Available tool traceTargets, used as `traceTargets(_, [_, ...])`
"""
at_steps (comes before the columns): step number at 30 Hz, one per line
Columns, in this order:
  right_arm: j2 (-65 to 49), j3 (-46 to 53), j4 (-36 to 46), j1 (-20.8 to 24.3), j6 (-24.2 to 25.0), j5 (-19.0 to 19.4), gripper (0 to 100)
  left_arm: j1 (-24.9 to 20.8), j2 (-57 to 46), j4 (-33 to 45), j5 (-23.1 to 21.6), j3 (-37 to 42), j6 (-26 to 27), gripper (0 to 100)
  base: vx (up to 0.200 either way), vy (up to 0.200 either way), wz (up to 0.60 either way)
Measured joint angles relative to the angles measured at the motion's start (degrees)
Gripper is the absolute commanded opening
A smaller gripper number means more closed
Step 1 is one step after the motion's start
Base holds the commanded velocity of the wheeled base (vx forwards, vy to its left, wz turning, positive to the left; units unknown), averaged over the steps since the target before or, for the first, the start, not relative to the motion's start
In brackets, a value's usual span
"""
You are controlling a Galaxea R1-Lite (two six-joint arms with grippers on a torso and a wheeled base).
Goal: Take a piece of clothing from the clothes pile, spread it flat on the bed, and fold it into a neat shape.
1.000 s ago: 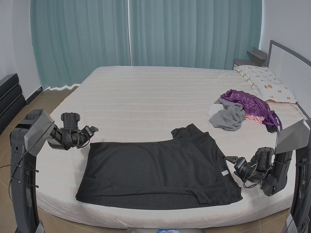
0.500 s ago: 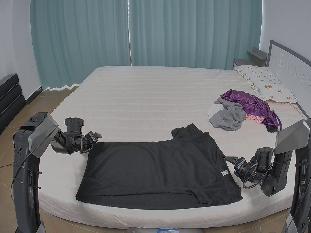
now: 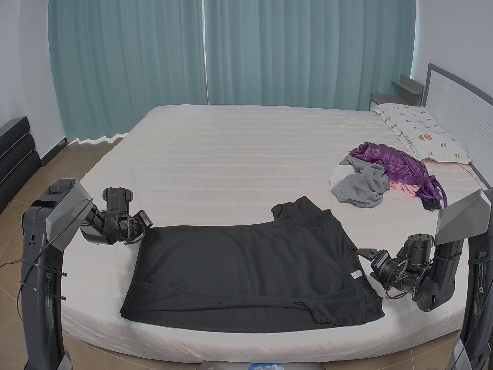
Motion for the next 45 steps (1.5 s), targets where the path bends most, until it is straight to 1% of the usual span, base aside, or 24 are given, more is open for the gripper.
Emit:
traceTargets(4, [0.0, 0.0, 0.0, 0.0, 0.0, 0.0, 100, 0.3, 0.2, 0.0, 2.4, -0.8, -0.2, 0, 0.000, 0.000, 0.00])
traceTargets(23, [-0.2, -1.2, 0.5, -0.6, 0.0, -0.1, 100, 0.5, 0.7, -0.2, 2.2, -1.5, -0.5, 0, 0.000, 0.000, 0.00])
traceTargets(27, [-0.5, -2.6, 2.0, 0.3, -0.5, -0.3, 100, 0.6, 0.7, 0.0, 2.0, -1.5, -0.6, 0, 0.000, 0.000, 0.00])
traceTargets(34, [-1.1, -8.4, 9.2, 1.4, -4.4, -1.2, 100, 0.7, 0.7, 0.1, 1.8, -1.4, -0.6, 0, 0.000, 0.000, 0.00])
traceTargets(40, [-2.4, -19.3, 23.2, 2.4, -5.9, -2.0, 100, 0.7, 0.7, 0.2, 1.8, -1.2, -0.7, 0, 0.000, 0.000, 0.00])
traceTargets(45, [-1.9, -29.6, 31.0, 3.9, -7.0, -2.4, 100, 0.7, 0.7, 0.3, 1.8, -1.0, -0.7, 0, 0.000, 0.000, 0.00])
